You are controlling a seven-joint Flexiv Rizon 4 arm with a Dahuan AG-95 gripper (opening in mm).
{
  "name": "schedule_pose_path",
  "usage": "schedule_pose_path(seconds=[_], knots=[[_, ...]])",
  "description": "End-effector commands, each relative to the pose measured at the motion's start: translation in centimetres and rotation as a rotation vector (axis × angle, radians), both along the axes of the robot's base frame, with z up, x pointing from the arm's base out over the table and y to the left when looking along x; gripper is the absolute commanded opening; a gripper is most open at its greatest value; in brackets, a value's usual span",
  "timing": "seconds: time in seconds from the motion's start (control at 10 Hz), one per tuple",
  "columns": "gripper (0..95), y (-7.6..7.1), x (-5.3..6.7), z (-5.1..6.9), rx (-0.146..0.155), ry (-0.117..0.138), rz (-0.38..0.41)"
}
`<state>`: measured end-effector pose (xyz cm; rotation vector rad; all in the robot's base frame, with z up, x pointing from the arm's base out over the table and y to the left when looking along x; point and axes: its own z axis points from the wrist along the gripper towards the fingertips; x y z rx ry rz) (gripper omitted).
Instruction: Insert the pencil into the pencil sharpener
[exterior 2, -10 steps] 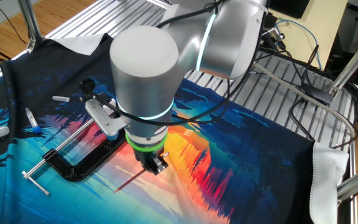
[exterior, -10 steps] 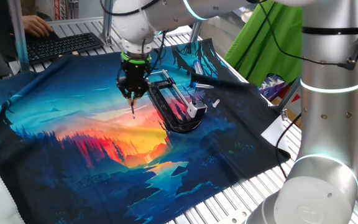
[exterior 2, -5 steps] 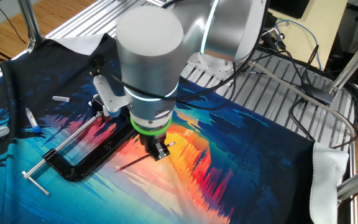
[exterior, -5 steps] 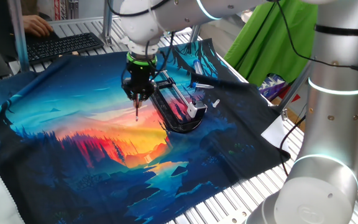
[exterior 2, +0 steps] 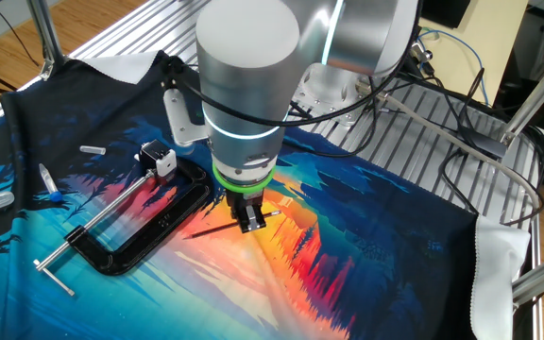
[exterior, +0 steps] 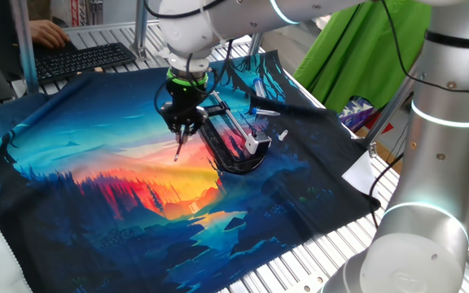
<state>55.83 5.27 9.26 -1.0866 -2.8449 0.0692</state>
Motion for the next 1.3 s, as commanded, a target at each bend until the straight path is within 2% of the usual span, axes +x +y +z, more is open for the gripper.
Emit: schedule_pose_path(seconds=[0.1,0.7,0.8,1.0,1.3], knots=[[0.0,0.17,-0.22,0.08,-0.002,0.001,-0.022],[0.0,0.30,-0.53,0.21,0.014,-0.002,-0.040],[0.0,0.30,-0.53,0.21,0.009,-0.006,-0.044],[0.0,0.30,-0.53,0.21,-0.027,-0.009,-0.077],[0.0,0.30,-0.53,0.21,-0.033,-0.009,-0.149]])
